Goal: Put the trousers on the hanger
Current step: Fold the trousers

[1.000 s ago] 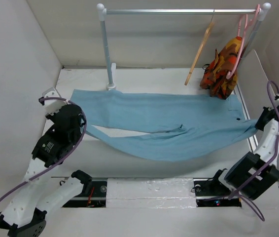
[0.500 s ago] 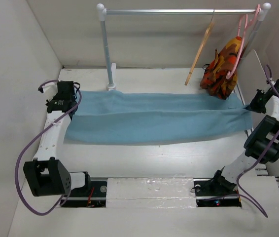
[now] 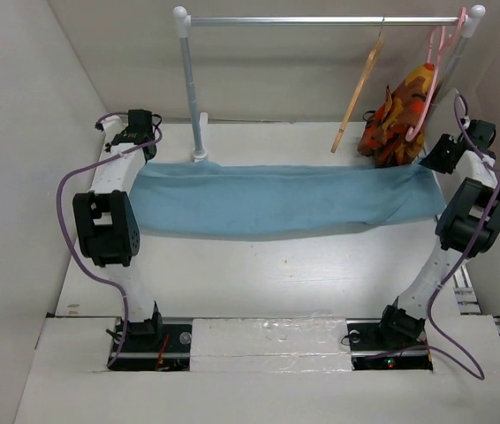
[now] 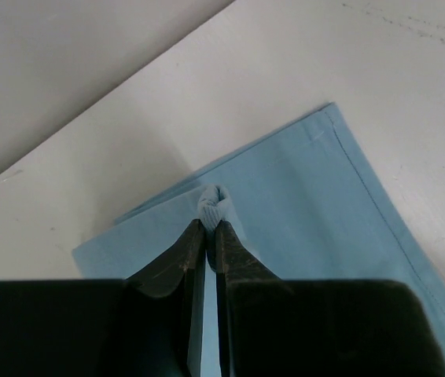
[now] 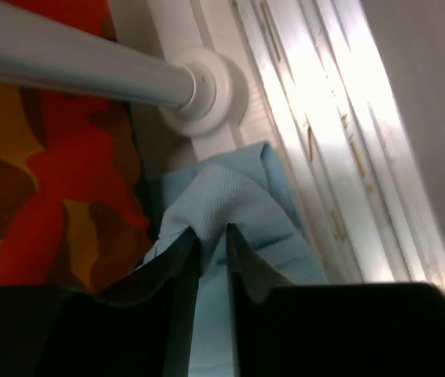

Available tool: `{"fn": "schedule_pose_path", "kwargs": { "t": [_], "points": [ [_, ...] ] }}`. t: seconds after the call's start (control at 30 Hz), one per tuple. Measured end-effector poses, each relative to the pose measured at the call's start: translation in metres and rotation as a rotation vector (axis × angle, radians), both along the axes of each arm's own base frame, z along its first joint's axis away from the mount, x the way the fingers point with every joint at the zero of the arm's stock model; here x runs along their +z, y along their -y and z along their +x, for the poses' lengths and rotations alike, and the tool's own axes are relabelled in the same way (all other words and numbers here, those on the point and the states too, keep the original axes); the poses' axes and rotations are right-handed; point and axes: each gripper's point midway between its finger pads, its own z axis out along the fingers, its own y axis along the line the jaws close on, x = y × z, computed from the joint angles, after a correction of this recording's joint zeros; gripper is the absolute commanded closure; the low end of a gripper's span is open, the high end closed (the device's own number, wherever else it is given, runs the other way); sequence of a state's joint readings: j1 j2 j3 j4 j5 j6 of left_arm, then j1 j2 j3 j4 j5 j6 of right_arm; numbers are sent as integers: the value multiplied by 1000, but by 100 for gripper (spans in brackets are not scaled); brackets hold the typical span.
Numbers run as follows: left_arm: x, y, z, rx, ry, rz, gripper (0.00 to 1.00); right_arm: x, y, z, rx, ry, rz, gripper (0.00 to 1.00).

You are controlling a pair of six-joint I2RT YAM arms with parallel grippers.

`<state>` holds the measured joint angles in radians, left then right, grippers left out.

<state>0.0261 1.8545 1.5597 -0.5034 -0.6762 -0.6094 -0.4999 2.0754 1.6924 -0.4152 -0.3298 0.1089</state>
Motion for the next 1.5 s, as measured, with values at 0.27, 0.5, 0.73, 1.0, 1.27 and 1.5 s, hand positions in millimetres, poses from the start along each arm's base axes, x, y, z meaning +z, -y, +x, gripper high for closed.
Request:
{"fn": "schedule_pose_path", "kwargs": {
  "t": [0.27, 0.5, 0.73, 1.0, 1.27, 1.5],
  "points": [
    [13, -7, 35, -20, 29, -7, 24, 13, 4, 19, -18, 90, 0, 24],
    [23, 13, -12, -104, 63, -82, 27, 37, -21, -55, -11, 121, -11, 26],
    [-14, 85, -116, -303, 110, -361, 27, 42, -56, -126, -18, 168, -46, 31],
    [-119, 112, -155, -252, -127, -619, 21, -33, -100, -164, 34, 39, 72, 23],
    [-124, 116, -114, -248, -57, -650, 21, -71, -128, -146, 95, 15, 148, 28],
    [-127, 107, -78, -206, 8, -622, 88, -82, -132, -120, 74, 31, 180, 94]
  ]
}}
